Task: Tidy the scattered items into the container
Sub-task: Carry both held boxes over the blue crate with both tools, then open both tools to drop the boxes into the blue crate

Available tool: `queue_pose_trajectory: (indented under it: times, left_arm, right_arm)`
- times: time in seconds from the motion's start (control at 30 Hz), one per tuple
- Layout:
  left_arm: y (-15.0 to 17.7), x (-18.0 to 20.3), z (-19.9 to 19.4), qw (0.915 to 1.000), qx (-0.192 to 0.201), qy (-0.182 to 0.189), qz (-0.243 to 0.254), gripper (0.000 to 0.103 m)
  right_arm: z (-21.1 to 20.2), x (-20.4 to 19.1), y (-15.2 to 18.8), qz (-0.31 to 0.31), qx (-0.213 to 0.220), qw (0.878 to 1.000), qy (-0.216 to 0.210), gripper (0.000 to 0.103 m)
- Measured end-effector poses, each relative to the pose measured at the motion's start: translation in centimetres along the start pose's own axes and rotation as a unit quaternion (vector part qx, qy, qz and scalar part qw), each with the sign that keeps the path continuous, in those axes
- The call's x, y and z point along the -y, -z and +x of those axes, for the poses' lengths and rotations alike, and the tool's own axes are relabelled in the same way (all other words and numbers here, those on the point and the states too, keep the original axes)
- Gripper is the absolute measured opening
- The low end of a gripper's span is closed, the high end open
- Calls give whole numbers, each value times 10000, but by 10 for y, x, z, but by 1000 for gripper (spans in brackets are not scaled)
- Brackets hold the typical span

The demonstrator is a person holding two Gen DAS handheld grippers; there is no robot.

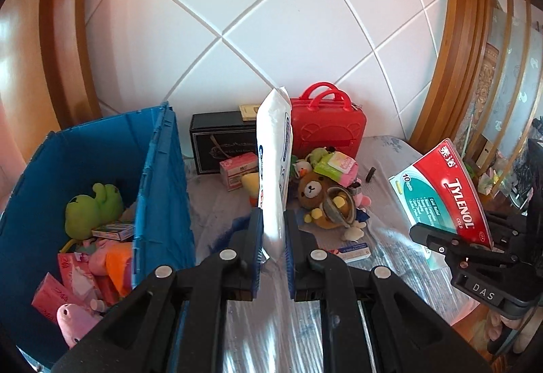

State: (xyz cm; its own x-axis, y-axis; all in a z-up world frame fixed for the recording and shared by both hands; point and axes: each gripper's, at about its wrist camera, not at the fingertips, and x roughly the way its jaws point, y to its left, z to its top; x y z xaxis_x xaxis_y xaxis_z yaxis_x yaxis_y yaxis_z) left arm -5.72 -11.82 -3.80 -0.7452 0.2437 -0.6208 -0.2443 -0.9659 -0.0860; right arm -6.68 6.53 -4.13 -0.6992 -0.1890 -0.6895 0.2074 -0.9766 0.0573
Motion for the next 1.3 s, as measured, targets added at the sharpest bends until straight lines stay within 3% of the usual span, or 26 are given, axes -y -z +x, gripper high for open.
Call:
queue_pose_trajectory:
  times: [0.43, 0.8, 1.27, 1.3]
  left_arm:
    - [7, -121, -48, 9969, 337, -407, -579, 12]
    - [19, -206, -74, 9916, 408, -882, -858, 12]
    - [24, -270, -91, 9868, 581, -950, -1178, 12]
    - [25, -275, -95, 9849, 665, -940, -1291, 12]
  right_arm:
    - [18, -142, -59, -788, 219, 9952, -535, 19]
    - [40, -247, -75, -1122, 198, 9872, -1119, 19]
    - [58, -306, -85, -1278, 193, 9830, -1307, 19]
    - [57, -309, -87, -1281, 270, 9827, -1310, 24]
